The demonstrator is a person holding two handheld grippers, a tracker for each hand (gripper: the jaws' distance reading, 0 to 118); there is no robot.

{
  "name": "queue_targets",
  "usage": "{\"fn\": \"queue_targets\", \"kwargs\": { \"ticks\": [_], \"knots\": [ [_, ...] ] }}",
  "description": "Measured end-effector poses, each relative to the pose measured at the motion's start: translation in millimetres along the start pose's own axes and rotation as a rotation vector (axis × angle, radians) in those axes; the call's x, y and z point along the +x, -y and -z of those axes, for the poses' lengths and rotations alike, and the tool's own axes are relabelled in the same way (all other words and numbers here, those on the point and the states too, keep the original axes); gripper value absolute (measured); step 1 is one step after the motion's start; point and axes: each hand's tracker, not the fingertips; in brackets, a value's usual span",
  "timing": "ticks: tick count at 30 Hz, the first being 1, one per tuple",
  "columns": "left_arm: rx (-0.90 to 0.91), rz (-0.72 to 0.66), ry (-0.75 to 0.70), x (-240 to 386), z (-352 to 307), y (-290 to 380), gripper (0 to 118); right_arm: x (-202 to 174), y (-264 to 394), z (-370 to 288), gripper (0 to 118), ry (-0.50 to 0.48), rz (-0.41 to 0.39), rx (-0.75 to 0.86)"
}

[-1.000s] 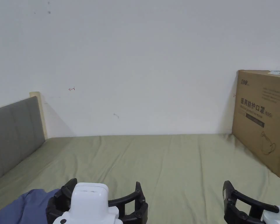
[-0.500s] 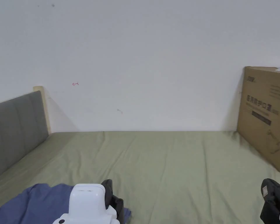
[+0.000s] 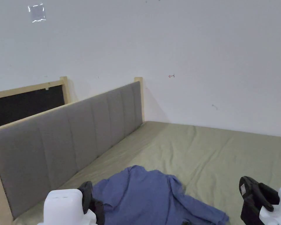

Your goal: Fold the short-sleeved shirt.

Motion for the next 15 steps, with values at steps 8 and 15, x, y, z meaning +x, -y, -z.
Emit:
{"fn": "queue_targets", "kwargs": {
  "ticks": [8,15],
  "knots": [
    [-0.221,-0.016,0.212,27,107,-3,1,49,1,-22,0,0.035,0.014,-0.058],
    [-0.818,0.132,0.405,66,279,78,89,99,26,-21,0,0.143,0.038,-0.202]
  ]
}}
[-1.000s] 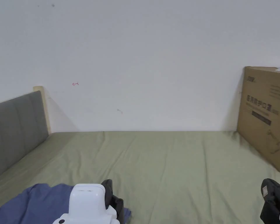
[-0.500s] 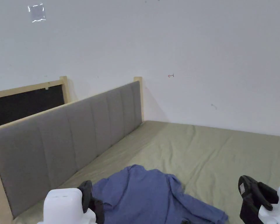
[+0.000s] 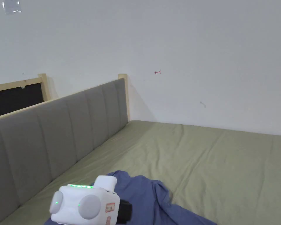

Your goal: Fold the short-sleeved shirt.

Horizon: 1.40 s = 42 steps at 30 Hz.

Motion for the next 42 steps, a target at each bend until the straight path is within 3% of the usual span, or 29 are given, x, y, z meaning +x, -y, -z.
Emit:
{"fn": "queue_targets", "kwargs": {
  "ticks": [1,3,5,9,11,12,14,16,17,19,20,24,29,34,38,42],
  "knots": [
    [-0.027,0.038,-0.011,2,24,-1,117,5,5,3,0,0.019,0.005,-0.016],
    [-0.027,0.045,-0.026,4,53,0,110,14,12,10,0,0.044,0.01,-0.056],
    [-0.1,-0.017,-0.026,6,85,-1,110,24,20,17,0,0.054,0.004,-0.093],
    [-0.167,-0.132,0.142,9,130,-5,110,32,28,29,0,0.066,-0.03,-0.157],
    [-0.237,-0.138,0.068,17,152,2,111,34,32,36,0,0.063,-0.035,-0.18],
    [-0.259,-0.117,0.034,19,161,8,115,34,33,38,0,0.06,-0.033,-0.19],
    [-0.176,0.069,-0.055,49,137,13,115,34,36,44,0,0.052,-0.02,-0.207],
    [-0.11,0.114,-0.12,68,117,16,113,34,38,46,0,0.038,0.0,-0.215],
    [-0.025,0.13,-0.13,76,99,20,102,34,38,46,0,0.031,0.009,-0.217],
    [0.006,0.126,-0.106,68,83,11,20,32,36,44,0,0.018,0.015,-0.215],
    [0.015,0.165,-0.173,67,70,10,3,32,35,42,0,0.012,0.013,-0.211],
    [0.037,0.159,-0.125,14,52,-19,3,30,25,32,0,0.002,-0.012,-0.195],
    [0.289,-0.012,-0.159,-14,-47,-85,3,34,3,8,0,0.0,0.016,-0.135],
    [0.601,0.169,-0.112,55,-168,-136,3,43,-20,-22,0,0.021,0.06,-0.054],
    [0.708,0.165,0.147,126,-235,-171,3,54,-36,-47,0,0.06,0.075,0.009],
    [0.696,0.282,0.337,209,-252,-177,3,74,-47,-75,0,0.115,0.115,0.073]
  ]
}}
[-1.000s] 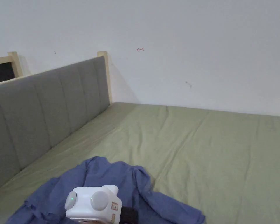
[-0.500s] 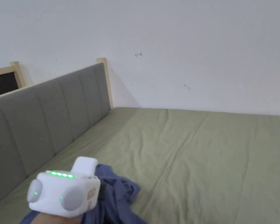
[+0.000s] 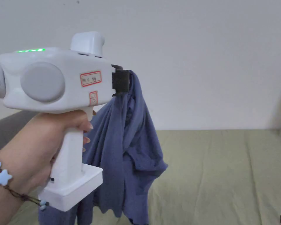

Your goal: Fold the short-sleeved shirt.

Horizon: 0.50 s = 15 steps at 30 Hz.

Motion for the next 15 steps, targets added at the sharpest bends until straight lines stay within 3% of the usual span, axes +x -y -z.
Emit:
{"fn": "queue_targets", "kwargs": {
  "ticks": [4,5,9,13,14,15],
  "knots": [
    [-0.084,-0.047,0.306,76,45,20,3,32,-8,-24,0,0.092,0.001,0.041],
    [-0.126,-0.047,0.326,94,59,35,3,42,-9,-29,0,0.125,-0.006,0.044],
    [-0.395,0.009,0.347,151,121,121,4,73,-2,-47,0,0.23,-0.015,0.029],
    [-0.793,-0.033,0.344,183,174,260,4,101,22,-51,0,0.287,0.026,-0.053],
    [-0.897,-0.049,0.293,186,180,291,5,107,32,-49,0,0.293,0.036,-0.081],
    [-0.956,-0.104,0.261,186,183,316,15,112,40,-47,0,0.3,0.04,-0.109]
  ]
}}
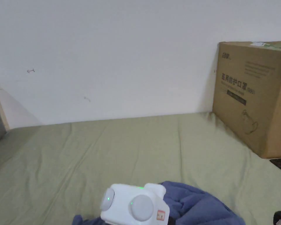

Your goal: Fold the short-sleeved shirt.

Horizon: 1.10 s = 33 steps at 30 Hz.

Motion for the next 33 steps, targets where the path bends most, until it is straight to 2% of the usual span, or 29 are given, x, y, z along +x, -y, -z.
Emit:
{"fn": "queue_targets", "kwargs": {
  "ticks": [1,2,3,4,6,8,12,14,15,17,18,20,21,26,33],
  "knots": [
    [-0.031,-0.056,0.012,-6,17,11,34,2,8,4,0,0.007,0.002,-0.031],
    [-0.049,-0.088,0.021,-10,26,21,65,4,15,7,0,0.005,0.006,-0.06],
    [-0.061,-0.11,0.018,-13,31,26,107,5,20,10,0,0.001,0.008,-0.079],
    [-0.053,-0.098,0.014,-15,34,29,118,4,25,13,0,-0.003,0.007,-0.096],
    [0.018,-0.088,-0.005,-17,11,28,109,1,30,17,0,-0.011,0.003,-0.117],
    [0.047,-0.072,-0.007,-22,-15,20,109,-4,30,19,0,-0.022,-0.001,-0.121],
    [0.255,-0.073,-0.01,-38,-90,15,109,-17,17,16,0,-0.063,0.006,-0.07],
    [0.41,-0.073,-0.051,-49,-132,33,108,-25,8,13,0,-0.09,0.003,-0.015],
    [0.51,-0.069,-0.091,-51,-151,46,99,-28,5,11,0,-0.099,-0.003,0.019],
    [0.807,-0.033,-0.253,-48,-187,88,95,-35,2,6,0,-0.103,-0.022,0.109],
    [0.903,-0.032,-0.36,-49,-193,109,74,-38,1,3,0,-0.088,-0.029,0.155],
    [0.998,-0.029,-0.527,-45,-206,138,13,-43,2,-1,0,-0.079,-0.022,0.232],
    [1.017,-0.036,-0.573,-45,-210,150,3,-44,3,-2,0,-0.077,-0.013,0.266],
    [1.072,-0.178,-0.525,-48,-205,191,1,-50,6,-1,0,-0.038,0.012,0.322],
    [1.015,-0.212,-0.55,-58,-197,185,0,-56,2,4,0,-0.062,-0.006,0.264]
  ]
}}
